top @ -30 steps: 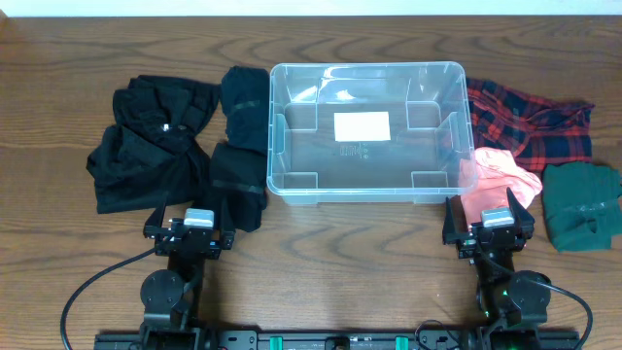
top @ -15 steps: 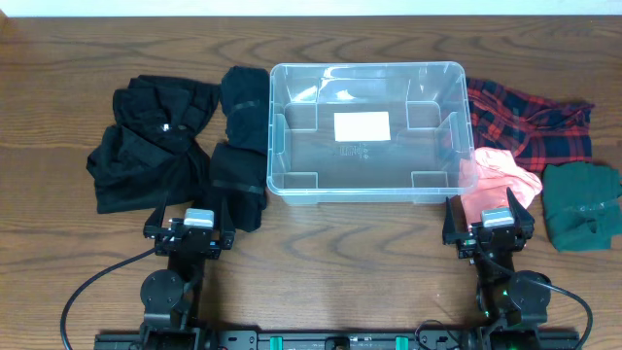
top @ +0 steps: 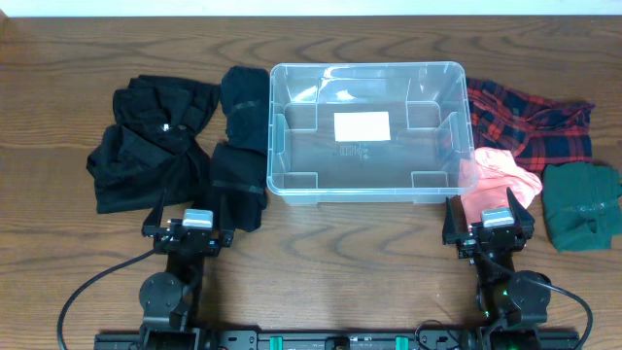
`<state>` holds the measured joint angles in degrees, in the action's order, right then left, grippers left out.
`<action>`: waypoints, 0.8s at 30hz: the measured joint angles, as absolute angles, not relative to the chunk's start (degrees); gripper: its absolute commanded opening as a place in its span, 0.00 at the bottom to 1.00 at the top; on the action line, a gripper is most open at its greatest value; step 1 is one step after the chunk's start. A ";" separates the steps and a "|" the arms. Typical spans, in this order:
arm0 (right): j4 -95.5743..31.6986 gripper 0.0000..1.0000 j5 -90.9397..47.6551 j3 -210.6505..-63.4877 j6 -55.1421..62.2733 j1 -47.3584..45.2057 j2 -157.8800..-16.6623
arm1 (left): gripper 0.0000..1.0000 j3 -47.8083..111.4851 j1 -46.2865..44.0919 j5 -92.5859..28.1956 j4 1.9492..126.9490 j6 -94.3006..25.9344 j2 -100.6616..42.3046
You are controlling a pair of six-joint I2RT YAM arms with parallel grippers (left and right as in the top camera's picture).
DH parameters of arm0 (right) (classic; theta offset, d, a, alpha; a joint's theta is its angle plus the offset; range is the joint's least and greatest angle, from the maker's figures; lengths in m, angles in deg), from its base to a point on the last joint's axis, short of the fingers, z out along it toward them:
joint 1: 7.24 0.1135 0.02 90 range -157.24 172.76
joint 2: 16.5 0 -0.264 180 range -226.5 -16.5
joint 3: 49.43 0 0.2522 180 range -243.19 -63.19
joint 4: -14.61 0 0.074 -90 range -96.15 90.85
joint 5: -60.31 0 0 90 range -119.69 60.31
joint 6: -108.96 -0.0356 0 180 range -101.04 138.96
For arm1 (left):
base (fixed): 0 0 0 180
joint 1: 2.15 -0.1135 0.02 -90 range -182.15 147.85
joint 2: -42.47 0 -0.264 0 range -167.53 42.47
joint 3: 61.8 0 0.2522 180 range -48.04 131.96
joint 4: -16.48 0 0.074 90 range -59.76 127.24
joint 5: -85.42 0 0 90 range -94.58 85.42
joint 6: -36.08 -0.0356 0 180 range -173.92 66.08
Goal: Pack container
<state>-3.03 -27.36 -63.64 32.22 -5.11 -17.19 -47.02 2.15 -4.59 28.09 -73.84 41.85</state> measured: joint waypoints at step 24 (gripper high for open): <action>-2.99 0.99 -27.38 -63.64 32.22 -5.11 -17.19 | 0.98 -16.12 2.15 -4.46 33.34 -70.52 21.34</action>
<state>-2.99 -27.38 -63.64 32.22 -5.11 -17.19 -16.12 2.15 -4.46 33.34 -70.52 21.34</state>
